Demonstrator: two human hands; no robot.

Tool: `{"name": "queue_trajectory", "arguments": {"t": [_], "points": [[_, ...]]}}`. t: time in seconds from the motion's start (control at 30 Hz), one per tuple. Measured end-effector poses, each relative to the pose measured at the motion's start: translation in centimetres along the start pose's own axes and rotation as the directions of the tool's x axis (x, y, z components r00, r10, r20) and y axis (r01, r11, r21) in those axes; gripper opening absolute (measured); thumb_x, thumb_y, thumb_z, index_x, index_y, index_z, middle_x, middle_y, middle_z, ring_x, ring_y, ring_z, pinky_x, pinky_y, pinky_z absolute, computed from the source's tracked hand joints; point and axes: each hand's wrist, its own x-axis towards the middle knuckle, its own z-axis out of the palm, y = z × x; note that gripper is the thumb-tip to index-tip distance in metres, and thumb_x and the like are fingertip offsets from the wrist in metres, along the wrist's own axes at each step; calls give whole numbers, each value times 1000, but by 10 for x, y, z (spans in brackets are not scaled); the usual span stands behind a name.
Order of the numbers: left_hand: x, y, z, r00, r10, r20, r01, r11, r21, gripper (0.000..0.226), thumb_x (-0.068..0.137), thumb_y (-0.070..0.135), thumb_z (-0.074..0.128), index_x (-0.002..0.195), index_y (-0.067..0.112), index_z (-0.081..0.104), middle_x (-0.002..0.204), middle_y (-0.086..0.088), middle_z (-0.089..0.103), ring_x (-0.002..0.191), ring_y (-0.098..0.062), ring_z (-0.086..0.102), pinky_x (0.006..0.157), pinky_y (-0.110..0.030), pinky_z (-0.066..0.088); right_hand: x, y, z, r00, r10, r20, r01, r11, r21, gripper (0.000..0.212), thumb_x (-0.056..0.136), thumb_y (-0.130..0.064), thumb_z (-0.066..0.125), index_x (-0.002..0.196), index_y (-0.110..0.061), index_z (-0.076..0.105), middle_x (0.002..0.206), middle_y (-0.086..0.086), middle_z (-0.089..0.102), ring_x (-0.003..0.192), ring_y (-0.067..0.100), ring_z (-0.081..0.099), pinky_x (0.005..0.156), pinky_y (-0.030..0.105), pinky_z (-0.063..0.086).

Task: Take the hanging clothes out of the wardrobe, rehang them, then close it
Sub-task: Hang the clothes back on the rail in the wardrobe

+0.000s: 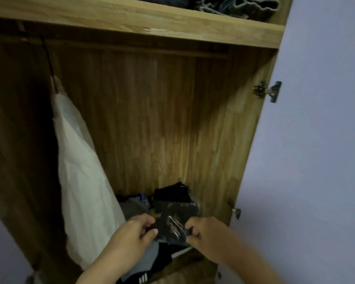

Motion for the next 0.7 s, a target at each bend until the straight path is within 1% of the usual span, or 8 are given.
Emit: {"name": "queue_trajectory", "arguments": {"t": [0.17, 0.2, 0.27, 0.33, 0.4, 0.5, 0.57, 0.7], "points": [[-20, 41, 43, 978, 63, 198, -75, 996, 54, 14, 93, 29, 54, 100, 35, 43, 106, 11, 53, 103, -3, 54, 92, -16, 42, -62, 38, 6, 989, 137, -64, -138, 990, -10, 21, 93, -25, 48, 110, -18, 58, 91, -1, 58, 92, 20, 61, 71, 18, 43], [-23, 48, 51, 970, 90, 226, -110, 991, 78, 14, 93, 30, 53, 100, 35, 42, 106, 11, 52, 106, -4, 54, 94, -18, 42, -75, 43, 5, 983, 168, -71, -169, 986, -4, 22, 94, -25, 48, 111, -18, 58, 96, 0, 59, 96, 21, 61, 73, 20, 45], [-28, 64, 64, 946, 124, 298, -162, 981, 106, 14, 93, 32, 53, 104, 35, 45, 110, 11, 51, 111, -6, 53, 97, -21, 42, -101, 49, 2, 965, 248, -84, -246, 968, 42, 25, 95, -25, 47, 117, -18, 57, 113, 4, 60, 104, 21, 59, 84, 25, 46], [-30, 78, 78, 918, 166, 361, -232, 961, 150, 23, 93, 35, 53, 115, 31, 51, 119, 10, 53, 114, -6, 52, 99, -24, 42, -125, 53, 1, 937, 328, -117, -324, 945, 52, 29, 95, -25, 46, 123, -20, 54, 122, 5, 57, 110, 22, 56, 90, 26, 44], [-34, 92, 92, 888, 225, 401, -320, 929, 187, 32, 93, 36, 52, 124, 27, 50, 126, 10, 52, 115, -5, 50, 100, -24, 41, -148, 59, 6, 898, 408, -166, -409, 912, 30, 32, 95, -24, 45, 126, -18, 52, 126, 6, 56, 115, 23, 54, 94, 27, 42], [-44, 108, 112, 827, 301, 476, -429, 884, 186, 32, 95, 36, 48, 126, 26, 48, 127, 9, 50, 116, -7, 48, 101, -25, 40, -185, 65, 20, 815, 541, -207, -547, 836, 34, 38, 96, -27, 44, 134, -19, 46, 133, 6, 52, 122, 24, 48, 99, 29, 39], [-54, 116, 124, 774, 353, 526, -496, 854, 156, 32, 95, 35, 48, 126, 25, 47, 128, 8, 49, 116, -9, 49, 99, -27, 42, -213, 65, 31, 764, 602, -232, -613, 790, 30, 40, 97, -28, 44, 136, -18, 43, 135, 7, 49, 124, 25, 46, 100, 30, 38], [-79, 132, 148, 641, 460, 614, -642, 760, 101, 35, 96, 34, 46, 129, 24, 46, 132, 7, 46, 117, -11, 49, 97, -24, 41, -268, 61, 56, 647, 695, -315, -707, 701, 94, 39, 93, -29, 49, 131, -19, 48, 133, 6, 51, 118, 27, 51, 96, 34, 43]]}}
